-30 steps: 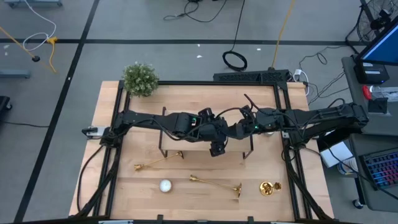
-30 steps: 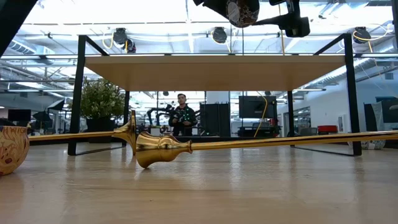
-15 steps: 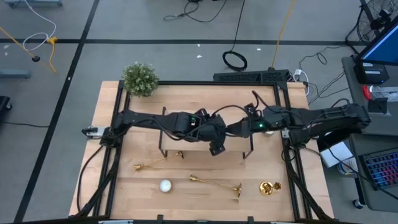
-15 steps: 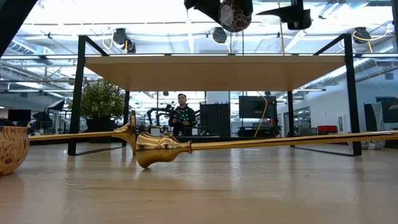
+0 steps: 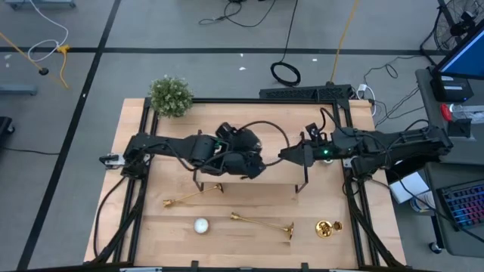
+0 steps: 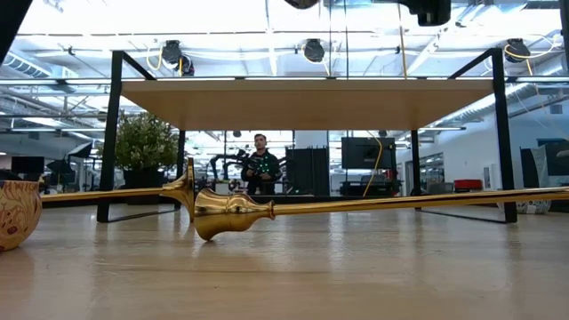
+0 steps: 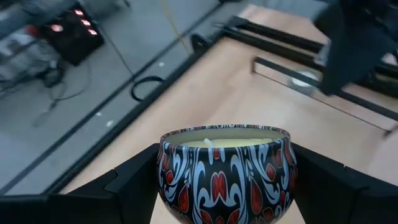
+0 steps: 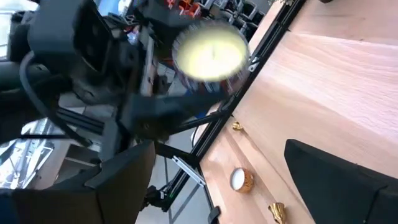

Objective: Pick & Place candle stick holders
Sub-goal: Put the black scented candle on the shelf

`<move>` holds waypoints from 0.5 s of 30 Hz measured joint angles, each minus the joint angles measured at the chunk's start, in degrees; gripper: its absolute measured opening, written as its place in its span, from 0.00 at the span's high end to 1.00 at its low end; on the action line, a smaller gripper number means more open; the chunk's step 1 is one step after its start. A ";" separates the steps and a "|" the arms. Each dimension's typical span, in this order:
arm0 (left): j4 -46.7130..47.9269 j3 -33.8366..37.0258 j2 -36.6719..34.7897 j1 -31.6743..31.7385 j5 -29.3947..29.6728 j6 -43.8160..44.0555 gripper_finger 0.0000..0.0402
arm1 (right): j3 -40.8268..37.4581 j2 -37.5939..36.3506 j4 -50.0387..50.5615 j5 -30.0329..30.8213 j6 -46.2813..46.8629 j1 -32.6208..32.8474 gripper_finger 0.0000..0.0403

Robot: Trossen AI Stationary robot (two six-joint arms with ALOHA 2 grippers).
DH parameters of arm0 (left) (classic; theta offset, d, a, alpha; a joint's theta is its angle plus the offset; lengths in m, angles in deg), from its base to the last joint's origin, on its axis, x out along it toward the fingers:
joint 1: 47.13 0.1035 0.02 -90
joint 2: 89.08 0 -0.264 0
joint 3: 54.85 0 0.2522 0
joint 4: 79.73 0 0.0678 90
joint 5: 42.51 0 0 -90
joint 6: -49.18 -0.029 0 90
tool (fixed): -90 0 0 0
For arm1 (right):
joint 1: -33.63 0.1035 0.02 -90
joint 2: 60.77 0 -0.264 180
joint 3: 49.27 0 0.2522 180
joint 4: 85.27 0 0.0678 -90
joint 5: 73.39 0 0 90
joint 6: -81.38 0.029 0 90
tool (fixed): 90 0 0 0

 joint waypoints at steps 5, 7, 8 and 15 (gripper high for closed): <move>5.61 0.00 -2.33 -2.29 7.89 7.14 0.25 | 0.02 0.23 -0.13 0.24 0.06 0.62 0.11; 7.37 -0.09 -3.15 -3.43 10.77 10.67 0.25 | 0.02 0.19 -0.19 1.06 -0.02 0.71 0.11; 9.25 -0.06 -3.61 -4.29 11.91 12.80 0.25 | 0.02 0.19 -0.21 1.20 -0.01 0.72 0.11; 19.30 0.40 -4.46 -9.07 19.51 29.92 0.25 | 0.02 0.19 -0.74 1.24 -0.51 0.72 0.11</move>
